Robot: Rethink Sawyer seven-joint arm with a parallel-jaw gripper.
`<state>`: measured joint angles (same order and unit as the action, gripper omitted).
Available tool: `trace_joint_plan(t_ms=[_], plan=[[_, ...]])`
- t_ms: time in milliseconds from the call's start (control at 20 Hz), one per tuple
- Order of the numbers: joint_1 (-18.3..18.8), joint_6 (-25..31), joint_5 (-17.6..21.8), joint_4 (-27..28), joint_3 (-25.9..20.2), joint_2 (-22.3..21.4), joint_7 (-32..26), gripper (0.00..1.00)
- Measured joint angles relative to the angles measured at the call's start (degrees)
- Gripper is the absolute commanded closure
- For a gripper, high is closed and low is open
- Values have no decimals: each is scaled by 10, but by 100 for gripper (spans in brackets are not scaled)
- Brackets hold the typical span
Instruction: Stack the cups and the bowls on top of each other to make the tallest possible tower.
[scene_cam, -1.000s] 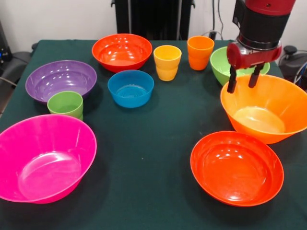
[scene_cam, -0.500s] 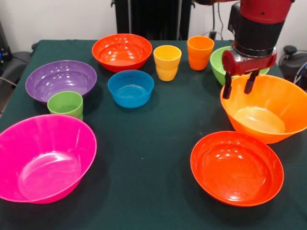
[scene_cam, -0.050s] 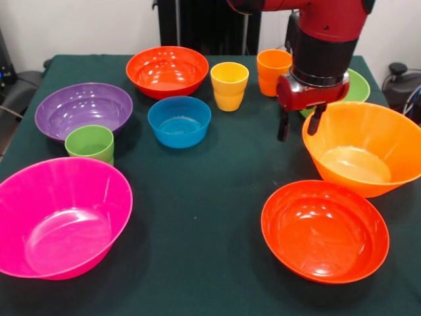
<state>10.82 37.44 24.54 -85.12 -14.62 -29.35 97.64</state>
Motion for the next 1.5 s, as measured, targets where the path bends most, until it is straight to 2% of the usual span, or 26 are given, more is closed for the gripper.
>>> trace_joint_plan(t_ms=[400, 1500], plan=[[4, 0, 12, 1, -2, 3, 0, 0], [-7, 0, 12, -6, -2, -1, 0, 0]])
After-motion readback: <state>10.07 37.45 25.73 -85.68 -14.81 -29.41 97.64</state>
